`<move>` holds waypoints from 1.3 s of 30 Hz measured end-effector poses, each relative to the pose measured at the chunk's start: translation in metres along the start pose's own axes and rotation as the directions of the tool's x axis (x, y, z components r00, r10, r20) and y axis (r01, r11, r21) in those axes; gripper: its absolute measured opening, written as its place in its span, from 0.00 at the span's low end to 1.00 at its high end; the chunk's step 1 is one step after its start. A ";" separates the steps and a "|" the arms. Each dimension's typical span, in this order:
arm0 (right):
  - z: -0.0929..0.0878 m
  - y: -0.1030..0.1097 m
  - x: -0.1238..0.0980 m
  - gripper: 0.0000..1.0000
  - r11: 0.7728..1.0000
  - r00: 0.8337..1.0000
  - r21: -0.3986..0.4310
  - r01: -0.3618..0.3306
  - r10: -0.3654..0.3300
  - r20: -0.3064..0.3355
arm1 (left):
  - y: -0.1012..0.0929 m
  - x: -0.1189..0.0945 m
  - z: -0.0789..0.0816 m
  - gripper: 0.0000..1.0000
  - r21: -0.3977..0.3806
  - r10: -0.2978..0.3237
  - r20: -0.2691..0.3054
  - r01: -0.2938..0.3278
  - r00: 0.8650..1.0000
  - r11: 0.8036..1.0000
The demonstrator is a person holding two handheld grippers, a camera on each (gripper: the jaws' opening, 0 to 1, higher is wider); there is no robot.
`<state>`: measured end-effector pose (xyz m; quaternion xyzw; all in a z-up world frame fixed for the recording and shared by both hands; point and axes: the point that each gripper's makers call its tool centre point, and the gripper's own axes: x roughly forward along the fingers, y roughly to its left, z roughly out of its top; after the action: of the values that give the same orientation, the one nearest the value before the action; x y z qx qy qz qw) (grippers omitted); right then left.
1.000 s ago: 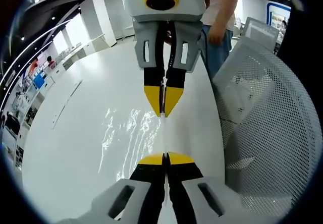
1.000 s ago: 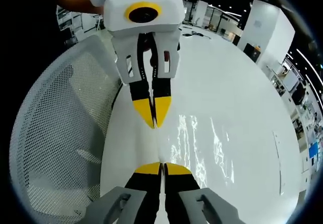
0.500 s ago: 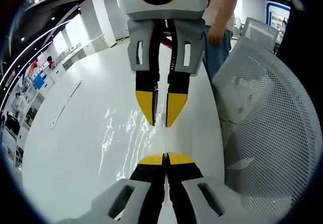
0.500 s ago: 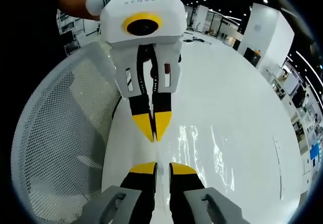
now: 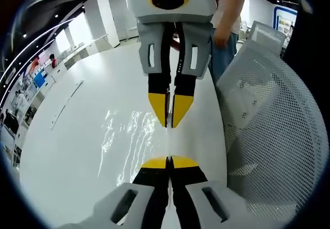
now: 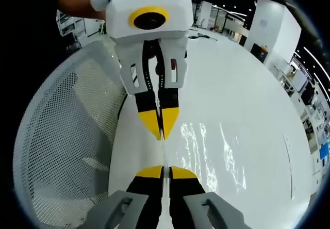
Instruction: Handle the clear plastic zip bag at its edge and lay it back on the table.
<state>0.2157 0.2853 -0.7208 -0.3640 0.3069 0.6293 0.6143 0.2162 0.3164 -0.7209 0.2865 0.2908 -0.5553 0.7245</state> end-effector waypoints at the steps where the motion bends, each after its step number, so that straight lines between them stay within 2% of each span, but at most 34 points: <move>1: -0.003 0.000 -0.001 0.00 1.000 1.000 0.005 0.000 0.000 -0.003 | 0.000 0.000 0.000 0.00 -0.001 0.001 -0.001 -0.001 1.000 1.000; 9: -0.022 -0.003 -0.010 0.00 0.999 1.000 0.042 0.014 -0.013 -0.021 | 0.003 -0.001 -0.003 0.00 -0.015 0.010 -0.003 -0.010 1.000 1.000; 23: -0.035 -0.004 -0.019 0.00 0.998 0.999 0.051 0.032 -0.030 -0.041 | 0.004 0.000 -0.001 0.00 -0.016 0.009 0.000 -0.009 1.000 1.000; 26: -0.042 -0.003 -0.020 0.00 0.998 0.997 0.046 0.036 -0.033 -0.065 | 0.005 0.000 -0.003 0.00 -0.015 0.011 -0.007 -0.011 1.000 1.000; 28: -0.040 -0.002 -0.022 0.00 0.998 0.998 0.059 0.035 -0.032 -0.046 | 0.004 0.001 -0.001 0.00 -0.020 0.010 0.000 -0.010 1.000 1.000; 32: -0.042 -0.003 -0.022 0.00 0.997 0.998 0.069 0.046 -0.043 -0.049 | 0.004 0.002 0.001 0.00 -0.012 0.013 -0.003 -0.013 1.000 1.000; 39: -0.040 -0.003 -0.024 0.01 0.996 0.996 0.051 0.079 -0.077 -0.039 | 0.001 0.005 0.000 0.00 0.002 0.011 -0.006 -0.011 1.000 1.000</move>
<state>0.2213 0.2388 -0.7220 -0.3710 0.3202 0.5899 0.6418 0.2185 0.3135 -0.7242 0.2908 0.2909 -0.5507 0.7264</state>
